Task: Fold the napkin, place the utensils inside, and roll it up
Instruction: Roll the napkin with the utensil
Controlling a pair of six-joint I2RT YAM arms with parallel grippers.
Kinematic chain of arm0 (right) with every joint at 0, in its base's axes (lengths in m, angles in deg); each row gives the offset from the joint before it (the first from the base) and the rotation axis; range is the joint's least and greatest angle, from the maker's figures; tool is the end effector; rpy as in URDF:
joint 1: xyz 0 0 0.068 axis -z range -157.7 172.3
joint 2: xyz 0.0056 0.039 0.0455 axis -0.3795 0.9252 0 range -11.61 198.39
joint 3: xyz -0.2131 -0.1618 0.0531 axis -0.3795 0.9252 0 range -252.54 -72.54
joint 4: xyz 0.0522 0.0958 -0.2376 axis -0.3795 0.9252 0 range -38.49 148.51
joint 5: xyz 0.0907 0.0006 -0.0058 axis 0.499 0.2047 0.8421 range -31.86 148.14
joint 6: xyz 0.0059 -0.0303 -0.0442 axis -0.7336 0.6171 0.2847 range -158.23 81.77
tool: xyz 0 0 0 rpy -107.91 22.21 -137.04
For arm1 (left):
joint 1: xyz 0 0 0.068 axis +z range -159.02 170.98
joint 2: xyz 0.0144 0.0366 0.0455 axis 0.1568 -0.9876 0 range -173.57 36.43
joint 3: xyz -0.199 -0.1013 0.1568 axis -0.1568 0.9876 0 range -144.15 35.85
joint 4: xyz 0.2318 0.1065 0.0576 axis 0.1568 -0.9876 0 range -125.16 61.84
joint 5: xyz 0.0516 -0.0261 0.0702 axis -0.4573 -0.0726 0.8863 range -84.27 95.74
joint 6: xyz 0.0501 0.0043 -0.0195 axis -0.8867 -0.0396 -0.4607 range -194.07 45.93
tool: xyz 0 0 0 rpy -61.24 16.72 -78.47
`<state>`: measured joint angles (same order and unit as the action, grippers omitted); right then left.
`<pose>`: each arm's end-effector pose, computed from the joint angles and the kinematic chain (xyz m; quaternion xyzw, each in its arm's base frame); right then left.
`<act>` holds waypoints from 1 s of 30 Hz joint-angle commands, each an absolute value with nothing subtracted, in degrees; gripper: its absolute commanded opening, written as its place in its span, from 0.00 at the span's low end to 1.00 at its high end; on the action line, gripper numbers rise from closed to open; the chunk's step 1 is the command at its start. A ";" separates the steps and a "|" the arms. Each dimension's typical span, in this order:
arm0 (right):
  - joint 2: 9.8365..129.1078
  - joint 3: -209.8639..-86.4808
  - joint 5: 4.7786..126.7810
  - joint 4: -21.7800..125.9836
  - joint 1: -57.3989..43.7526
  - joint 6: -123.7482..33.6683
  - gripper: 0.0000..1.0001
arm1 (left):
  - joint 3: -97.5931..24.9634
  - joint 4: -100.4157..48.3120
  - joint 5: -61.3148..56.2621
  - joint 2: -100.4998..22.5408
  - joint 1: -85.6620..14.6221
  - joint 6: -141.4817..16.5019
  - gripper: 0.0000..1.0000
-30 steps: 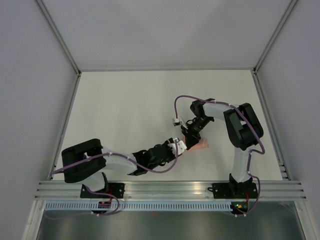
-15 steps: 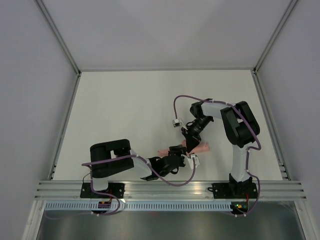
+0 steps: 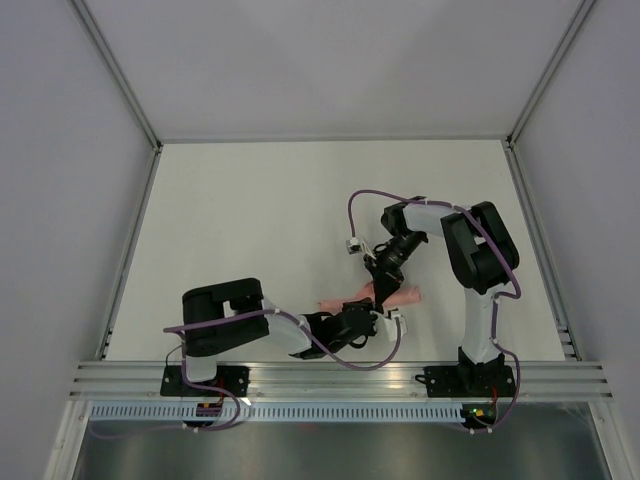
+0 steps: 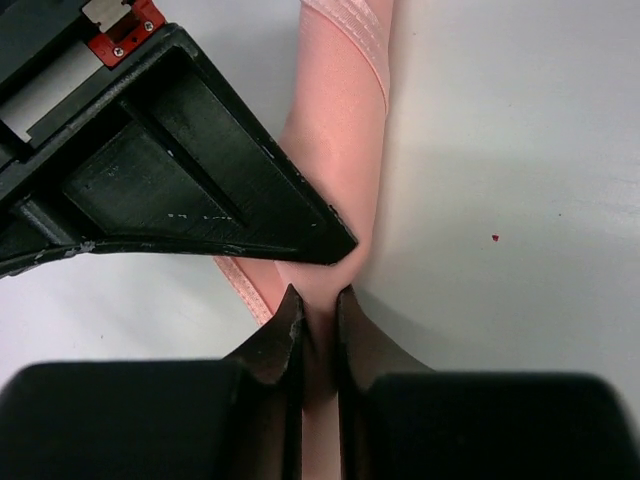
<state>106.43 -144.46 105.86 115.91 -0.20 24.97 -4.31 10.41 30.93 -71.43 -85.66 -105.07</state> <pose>0.2881 0.1479 0.1197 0.5592 -0.7087 -0.4298 0.0143 0.0938 -0.3296 0.1092 0.6140 0.5859 -0.0185 0.5286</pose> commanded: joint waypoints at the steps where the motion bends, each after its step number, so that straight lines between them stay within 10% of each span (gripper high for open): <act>1: 110.30 -142.59 95.40 108.90 -0.55 28.57 0.11 | -5.80 -1.25 24.91 -72.38 -85.05 -98.16 0.02; 7: 106.79 -141.27 95.84 108.37 -0.55 27.87 0.51 | -5.98 -5.21 19.20 -71.24 -83.73 -95.17 0.02; 12: 103.10 -140.13 95.93 107.58 -0.20 27.08 0.64 | -5.98 -6.62 16.64 -70.80 -82.76 -93.41 0.02; 30: 86.32 -135.30 96.55 94.94 8.94 15.13 0.70 | -8.53 -13.55 6.09 -70.01 -76.97 -88.40 0.02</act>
<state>91.37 -136.52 97.54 101.59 7.60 18.22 -8.83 -1.26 14.07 -67.82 -78.23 -94.67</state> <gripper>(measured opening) 0.706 0.143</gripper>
